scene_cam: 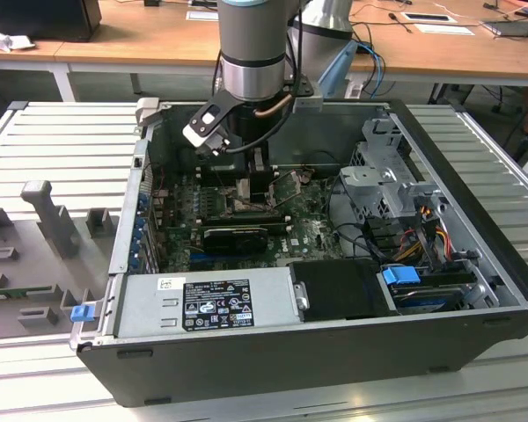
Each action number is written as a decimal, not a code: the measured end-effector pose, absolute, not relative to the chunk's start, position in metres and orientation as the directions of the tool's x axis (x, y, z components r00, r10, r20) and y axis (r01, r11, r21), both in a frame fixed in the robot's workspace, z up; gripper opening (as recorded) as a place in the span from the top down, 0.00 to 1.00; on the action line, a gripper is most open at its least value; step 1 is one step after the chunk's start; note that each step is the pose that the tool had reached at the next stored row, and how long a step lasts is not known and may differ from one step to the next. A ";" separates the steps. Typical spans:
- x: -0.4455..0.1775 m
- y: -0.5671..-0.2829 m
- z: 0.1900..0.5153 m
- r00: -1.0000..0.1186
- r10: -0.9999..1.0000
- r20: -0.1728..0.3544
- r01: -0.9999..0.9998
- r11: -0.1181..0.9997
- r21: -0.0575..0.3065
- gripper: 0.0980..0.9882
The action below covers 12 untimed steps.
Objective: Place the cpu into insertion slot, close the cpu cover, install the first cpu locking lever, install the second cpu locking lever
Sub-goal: 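Place the cpu into insertion slot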
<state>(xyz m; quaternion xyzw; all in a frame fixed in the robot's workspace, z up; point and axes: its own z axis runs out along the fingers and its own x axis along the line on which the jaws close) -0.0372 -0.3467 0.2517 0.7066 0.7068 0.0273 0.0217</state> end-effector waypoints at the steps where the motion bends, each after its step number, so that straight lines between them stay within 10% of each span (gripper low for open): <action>1: -0.037 -0.347 0.251 -0.001 1.000 0.007 0.998 0.000 0.069 0.50; 12: -0.032 -0.339 0.246 -0.001 1.000 0.003 0.998 0.000 0.068 0.50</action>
